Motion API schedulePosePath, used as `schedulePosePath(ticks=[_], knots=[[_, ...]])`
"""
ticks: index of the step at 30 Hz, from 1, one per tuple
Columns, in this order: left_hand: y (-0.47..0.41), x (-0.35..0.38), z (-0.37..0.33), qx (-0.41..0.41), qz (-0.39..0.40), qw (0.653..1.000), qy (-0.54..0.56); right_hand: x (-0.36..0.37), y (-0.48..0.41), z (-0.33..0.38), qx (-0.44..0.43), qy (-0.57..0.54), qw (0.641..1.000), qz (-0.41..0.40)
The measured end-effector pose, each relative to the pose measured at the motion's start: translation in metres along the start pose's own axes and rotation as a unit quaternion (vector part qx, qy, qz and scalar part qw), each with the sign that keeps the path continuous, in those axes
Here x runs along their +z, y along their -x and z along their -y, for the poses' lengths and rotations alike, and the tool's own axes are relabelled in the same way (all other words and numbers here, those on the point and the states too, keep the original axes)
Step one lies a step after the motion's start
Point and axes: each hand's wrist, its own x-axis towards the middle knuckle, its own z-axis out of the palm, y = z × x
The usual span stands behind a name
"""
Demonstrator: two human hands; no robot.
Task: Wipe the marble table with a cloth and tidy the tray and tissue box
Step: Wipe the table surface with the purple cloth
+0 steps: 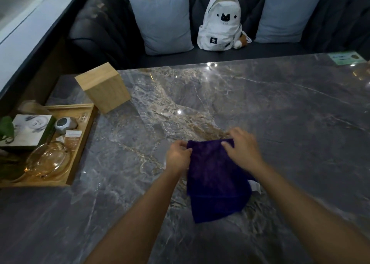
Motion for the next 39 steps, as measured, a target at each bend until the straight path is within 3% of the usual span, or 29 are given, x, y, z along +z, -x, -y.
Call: schedulePosePath(ticks=[3, 6, 13, 19, 24, 27, 33, 36, 39], knots=[[0.004, 0.0, -0.004, -0.016, 0.007, 1.0, 0.023, 0.021, 0.031, 0.026, -0.021, -0.036, 0.995, 0.093], [0.005, 0.002, -0.008, -0.024, 0.008, 0.998, 0.05, 0.053, 0.055, 0.042, 0.027, 0.01, 0.987, 0.16], [0.012, 0.003, -0.003, 0.016, 0.028, 0.996, 0.079, 0.089, 0.051, 0.051, 0.072, 0.032, 0.997, 0.003], [0.017, -0.009, -0.004, 0.036, 0.071, 0.994, 0.074, 0.094, 0.038, 0.052, 0.051, -0.029, 0.998, 0.009], [0.034, -0.062, 0.016, 0.147, -0.002, 0.984, -0.099, 0.094, 0.035, 0.059, 0.107, -0.08, 0.991, -0.004], [0.047, -0.117, 0.048, 0.207, -0.106, 0.945, -0.229, 0.096, 0.035, 0.062, 0.122, -0.065, 0.99, -0.004], [0.066, -0.21, 0.118, 0.141, -0.197, 0.89, -0.386, 0.099, 0.038, 0.068, 0.136, -0.013, 0.991, 0.012], [0.073, -0.24, 0.141, 0.064, -0.212, 0.886, -0.408, 0.101, 0.04, 0.072, 0.146, 0.011, 0.989, 0.02], [0.075, -0.259, 0.154, 0.036, -0.232, 0.881, -0.411, 0.104, 0.044, 0.077, 0.16, 0.022, 0.987, 0.024]])
